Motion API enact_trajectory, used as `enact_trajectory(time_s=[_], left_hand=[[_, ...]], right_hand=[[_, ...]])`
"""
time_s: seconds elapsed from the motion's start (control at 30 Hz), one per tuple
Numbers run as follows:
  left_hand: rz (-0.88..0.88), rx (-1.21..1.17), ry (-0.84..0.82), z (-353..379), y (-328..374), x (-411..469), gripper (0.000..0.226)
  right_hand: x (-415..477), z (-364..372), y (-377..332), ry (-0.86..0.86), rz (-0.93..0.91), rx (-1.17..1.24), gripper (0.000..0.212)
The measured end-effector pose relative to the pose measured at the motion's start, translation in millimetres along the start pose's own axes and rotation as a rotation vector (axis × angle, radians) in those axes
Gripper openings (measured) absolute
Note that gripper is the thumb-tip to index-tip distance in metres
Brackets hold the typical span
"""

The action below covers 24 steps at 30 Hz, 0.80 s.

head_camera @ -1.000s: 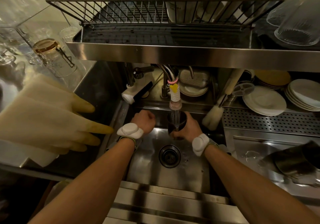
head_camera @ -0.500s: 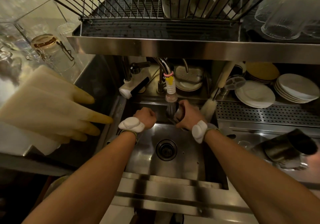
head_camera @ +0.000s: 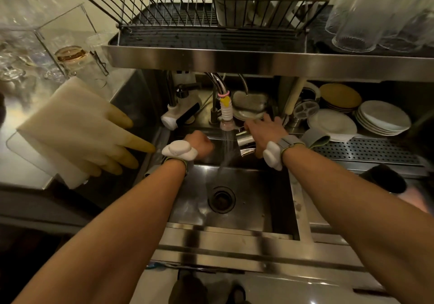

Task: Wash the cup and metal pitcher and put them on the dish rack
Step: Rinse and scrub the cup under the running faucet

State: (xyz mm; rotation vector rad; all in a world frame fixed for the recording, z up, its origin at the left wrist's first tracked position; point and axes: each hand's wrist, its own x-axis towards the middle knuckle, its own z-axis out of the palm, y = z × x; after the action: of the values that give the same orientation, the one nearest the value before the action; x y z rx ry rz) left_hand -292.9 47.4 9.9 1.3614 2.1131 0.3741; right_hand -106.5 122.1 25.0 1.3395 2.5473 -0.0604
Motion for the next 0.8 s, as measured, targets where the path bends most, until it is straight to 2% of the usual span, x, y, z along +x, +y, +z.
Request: enact_trajectory(time_s=[0.13,0.27,0.43,0.53,0.7,0.8], left_hand=[[-0.005,-0.004,-0.004,-3.0,-3.3,0.4,0.026],[-0.013,-0.003,0.001,-4.3,-6.8,2.8,0.026],[0.000,-0.010,-0.008,-1.5,-7.2,6.6,0.023],[0.015,-0.026,-0.041,0.6,-8.6,7.8,0.028],[0.067,-0.061,-0.143,6.7,-11.7,11.5,0.071],[0.131,-0.042,-0.164,14.7,-16.0,14.2,0.090]], right_hand=[[1.8,-7.3,-4.5,-0.026,-0.018,-0.117,0.063],[6.9,-12.1,-11.8,-0.013,-0.064,-0.314,0.042],[15.7,-9.8,-23.1,0.059,-0.109,-0.462,0.040],[16.6,-6.0,-17.9,0.000,-0.060,-0.342,0.043],[24.4,14.0,-21.1,-0.054,0.082,0.051,0.085],[32.4,30.1,-28.8,-0.035,0.102,0.234,0.088]])
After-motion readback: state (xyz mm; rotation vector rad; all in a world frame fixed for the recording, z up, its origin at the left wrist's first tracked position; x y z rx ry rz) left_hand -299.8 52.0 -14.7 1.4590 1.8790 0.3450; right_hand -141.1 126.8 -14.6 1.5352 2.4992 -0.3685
